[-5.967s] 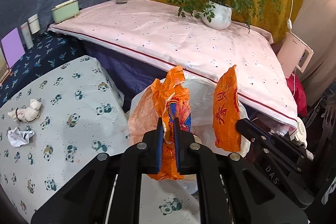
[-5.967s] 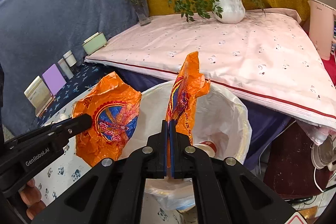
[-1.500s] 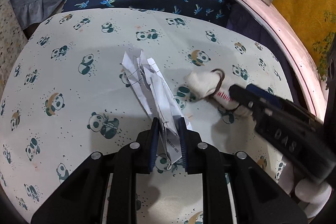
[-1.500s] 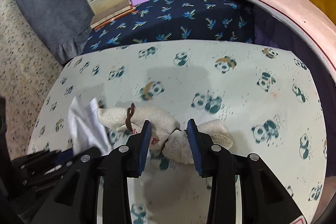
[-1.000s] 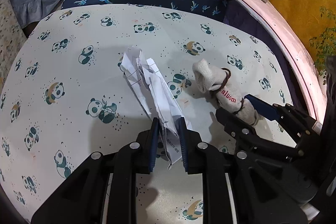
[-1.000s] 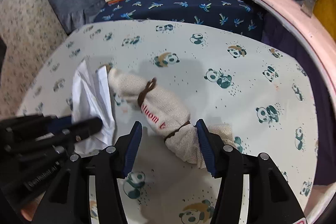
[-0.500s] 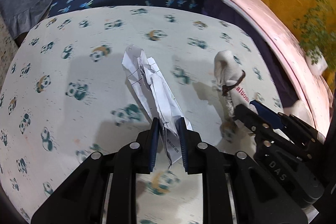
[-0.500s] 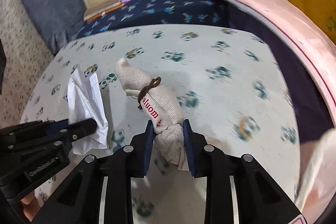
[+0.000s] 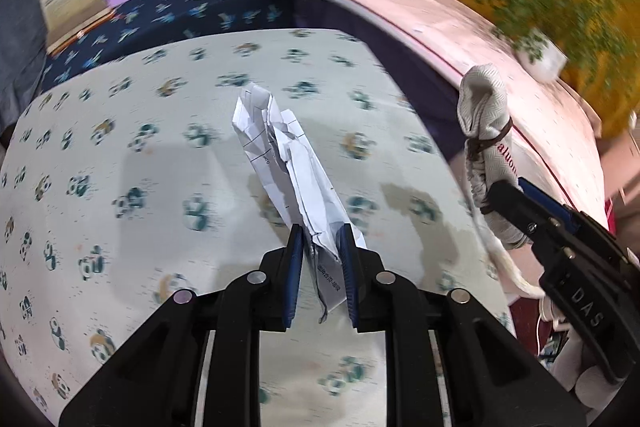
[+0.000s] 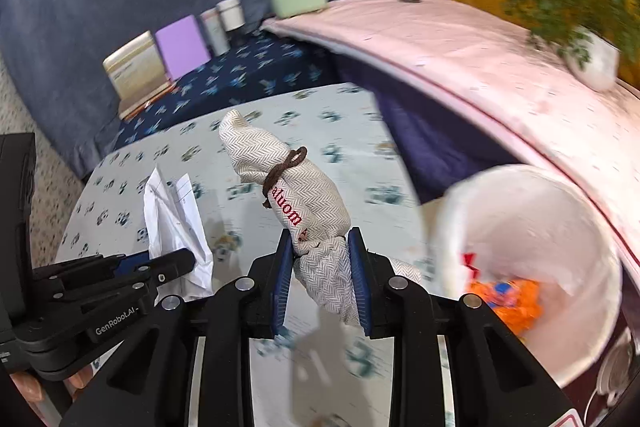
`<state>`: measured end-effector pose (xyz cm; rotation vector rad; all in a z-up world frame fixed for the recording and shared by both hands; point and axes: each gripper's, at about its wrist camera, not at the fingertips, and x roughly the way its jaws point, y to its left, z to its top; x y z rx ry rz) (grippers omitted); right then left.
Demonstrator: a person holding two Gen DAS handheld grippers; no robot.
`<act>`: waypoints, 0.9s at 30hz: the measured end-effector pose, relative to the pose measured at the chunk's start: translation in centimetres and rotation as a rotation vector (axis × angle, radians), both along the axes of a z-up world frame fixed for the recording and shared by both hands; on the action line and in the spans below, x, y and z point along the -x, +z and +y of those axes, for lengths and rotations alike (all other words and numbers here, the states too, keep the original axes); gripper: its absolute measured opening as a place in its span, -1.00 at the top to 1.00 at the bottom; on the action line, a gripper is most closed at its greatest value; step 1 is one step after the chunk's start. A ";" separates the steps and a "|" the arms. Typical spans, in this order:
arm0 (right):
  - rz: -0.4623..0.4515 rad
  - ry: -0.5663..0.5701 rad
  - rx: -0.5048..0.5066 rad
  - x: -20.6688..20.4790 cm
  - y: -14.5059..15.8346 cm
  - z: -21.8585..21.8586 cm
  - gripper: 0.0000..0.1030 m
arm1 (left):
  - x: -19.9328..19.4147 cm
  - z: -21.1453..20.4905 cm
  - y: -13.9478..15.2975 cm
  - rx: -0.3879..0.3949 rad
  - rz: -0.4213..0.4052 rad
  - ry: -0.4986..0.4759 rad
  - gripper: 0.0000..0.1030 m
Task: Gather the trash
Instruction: 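Lift and carry the tissue and knotted cloth over the white bin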
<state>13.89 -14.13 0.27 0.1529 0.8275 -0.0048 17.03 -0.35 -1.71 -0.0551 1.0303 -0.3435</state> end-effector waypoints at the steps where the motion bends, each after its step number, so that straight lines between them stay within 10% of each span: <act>1: -0.007 -0.018 -0.003 0.7 0.2 -0.9 0.49 | 0.4 -0.7 0.2 -0.003 -0.005 -0.014 0.64; 27: -0.065 -0.319 -0.047 10.7 0.6 -14.4 0.49 | 6.5 -16.6 1.4 -0.081 -0.073 -0.356 0.64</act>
